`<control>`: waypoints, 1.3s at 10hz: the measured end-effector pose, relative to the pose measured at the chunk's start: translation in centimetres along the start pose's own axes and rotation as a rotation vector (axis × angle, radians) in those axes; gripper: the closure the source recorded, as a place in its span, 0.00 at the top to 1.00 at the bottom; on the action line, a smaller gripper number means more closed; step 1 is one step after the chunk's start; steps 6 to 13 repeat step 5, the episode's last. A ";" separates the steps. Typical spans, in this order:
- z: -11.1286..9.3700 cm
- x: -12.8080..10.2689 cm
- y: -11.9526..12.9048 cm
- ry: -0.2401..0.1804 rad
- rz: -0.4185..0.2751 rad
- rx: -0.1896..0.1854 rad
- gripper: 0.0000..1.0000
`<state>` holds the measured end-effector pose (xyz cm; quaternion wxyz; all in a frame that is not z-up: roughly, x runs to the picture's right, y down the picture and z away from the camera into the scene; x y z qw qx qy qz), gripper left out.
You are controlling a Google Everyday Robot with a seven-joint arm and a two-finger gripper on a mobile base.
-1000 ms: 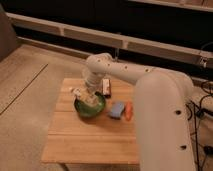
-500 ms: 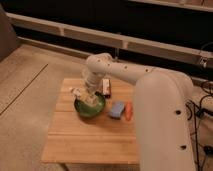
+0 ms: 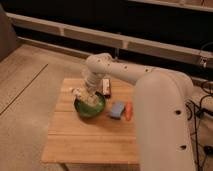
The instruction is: Place the bottle in the ceramic bowl
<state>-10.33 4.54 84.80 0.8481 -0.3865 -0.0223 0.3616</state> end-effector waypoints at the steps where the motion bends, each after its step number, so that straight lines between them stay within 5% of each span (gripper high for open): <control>1: 0.0 0.0 0.0 0.000 0.000 0.000 0.79; 13: 0.0 0.0 0.0 0.000 0.000 0.000 0.80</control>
